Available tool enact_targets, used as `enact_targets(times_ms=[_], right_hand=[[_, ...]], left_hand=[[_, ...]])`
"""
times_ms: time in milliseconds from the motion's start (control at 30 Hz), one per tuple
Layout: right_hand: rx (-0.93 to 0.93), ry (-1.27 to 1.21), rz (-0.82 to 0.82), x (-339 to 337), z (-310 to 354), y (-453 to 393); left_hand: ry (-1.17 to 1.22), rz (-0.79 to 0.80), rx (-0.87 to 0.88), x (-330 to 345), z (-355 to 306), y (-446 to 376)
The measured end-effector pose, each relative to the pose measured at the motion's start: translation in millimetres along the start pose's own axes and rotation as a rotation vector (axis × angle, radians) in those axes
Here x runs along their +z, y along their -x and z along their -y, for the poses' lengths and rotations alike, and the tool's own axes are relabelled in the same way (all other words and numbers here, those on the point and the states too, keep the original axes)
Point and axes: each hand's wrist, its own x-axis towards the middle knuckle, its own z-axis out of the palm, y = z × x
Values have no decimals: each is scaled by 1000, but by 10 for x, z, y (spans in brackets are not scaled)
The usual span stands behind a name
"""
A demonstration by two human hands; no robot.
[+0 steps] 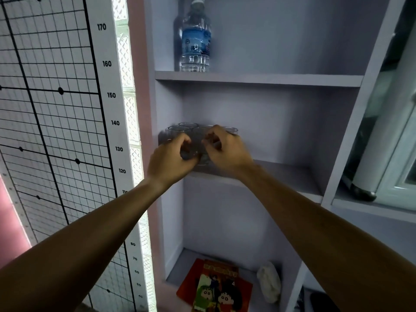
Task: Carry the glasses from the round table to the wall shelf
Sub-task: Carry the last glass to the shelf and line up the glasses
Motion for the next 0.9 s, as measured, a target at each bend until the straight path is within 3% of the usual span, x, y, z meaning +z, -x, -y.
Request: enact_targets(times_ms=[233, 467, 900], right_hand=[[11, 20, -83, -382, -150, 234], [153, 31, -100, -687, -396, 376], [290, 14, -128, -794, -525, 383]], left_hand=[[78, 10, 143, 239, -355, 3], [130, 116, 174, 577, -722, -38], [61, 204, 49, 715, -853, -101]])
